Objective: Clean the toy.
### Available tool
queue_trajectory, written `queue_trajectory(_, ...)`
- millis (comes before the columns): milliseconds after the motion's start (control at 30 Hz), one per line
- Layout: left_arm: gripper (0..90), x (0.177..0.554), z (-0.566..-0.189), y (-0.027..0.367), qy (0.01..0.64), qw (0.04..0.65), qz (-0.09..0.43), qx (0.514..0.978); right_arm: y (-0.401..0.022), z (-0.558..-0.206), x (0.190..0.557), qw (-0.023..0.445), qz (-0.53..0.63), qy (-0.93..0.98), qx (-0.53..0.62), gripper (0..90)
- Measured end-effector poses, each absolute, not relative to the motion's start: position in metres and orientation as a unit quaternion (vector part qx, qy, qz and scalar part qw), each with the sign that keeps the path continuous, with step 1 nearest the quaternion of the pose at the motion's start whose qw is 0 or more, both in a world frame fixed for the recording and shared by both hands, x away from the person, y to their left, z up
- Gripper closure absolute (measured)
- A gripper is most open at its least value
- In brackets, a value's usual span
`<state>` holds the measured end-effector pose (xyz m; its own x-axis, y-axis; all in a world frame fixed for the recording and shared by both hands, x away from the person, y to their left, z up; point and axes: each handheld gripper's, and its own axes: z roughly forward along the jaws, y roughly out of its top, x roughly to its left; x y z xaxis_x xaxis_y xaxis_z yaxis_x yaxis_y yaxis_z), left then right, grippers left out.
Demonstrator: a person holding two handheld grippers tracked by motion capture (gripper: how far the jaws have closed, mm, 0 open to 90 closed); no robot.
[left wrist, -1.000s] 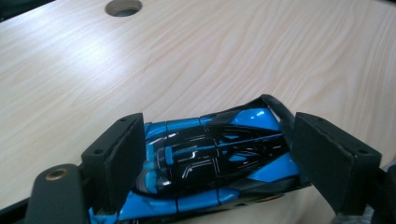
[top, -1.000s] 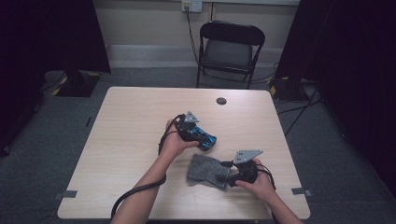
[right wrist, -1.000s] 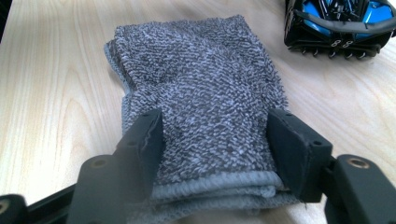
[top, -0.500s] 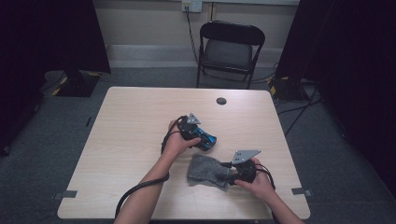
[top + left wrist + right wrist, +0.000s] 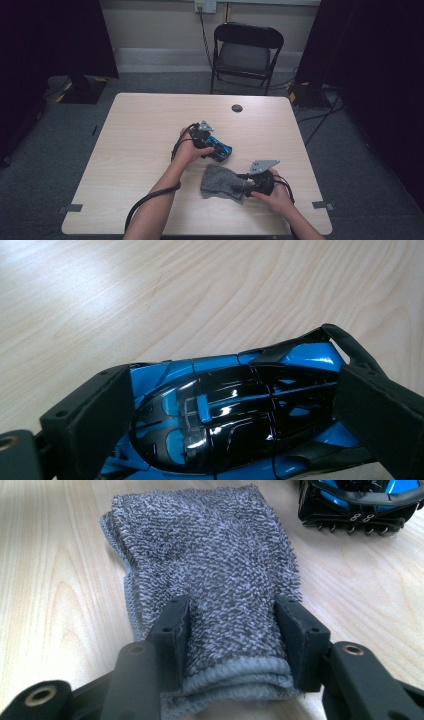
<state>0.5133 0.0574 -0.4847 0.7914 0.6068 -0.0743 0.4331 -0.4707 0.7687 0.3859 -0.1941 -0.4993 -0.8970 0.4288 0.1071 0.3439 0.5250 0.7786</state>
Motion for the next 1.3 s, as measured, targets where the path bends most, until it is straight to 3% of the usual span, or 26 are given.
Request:
queue_trajectory(400,3.9,0.516,-0.481,0.055,0.304,0.4,0.1,0.859,-0.195,-0.499,0.387,0.047,0.436,0.869,0.231,54.3)
queue_trajectory(533,16.7,0.513,-0.476,0.054,0.279,0.406,0.112,0.863,-0.195,-0.499,0.387,0.045,0.436,0.868,0.232,54.2)
queue_trajectory(633,16.9,0.509,-0.474,0.05,0.271,0.406,0.102,0.867,-0.195,-0.499,0.388,0.044,0.437,0.868,0.233,54.2)
queue_trajectory(733,17.1,0.505,-0.474,0.044,0.242,0.386,0.125,0.881,-0.195,-0.499,0.387,0.045,0.436,0.868,0.232,54.2)
queue_trajectory(967,7.8,0.507,-0.481,0.041,0.245,0.402,0.122,0.874,-0.195,-0.499,0.387,0.046,0.436,0.868,0.234,54.4)
queue_trajectory(1300,7.2,0.51,-0.485,0.043,0.242,0.419,0.106,0.869,-0.195,-0.495,0.395,0.052,0.42,0.864,0.274,69.1)
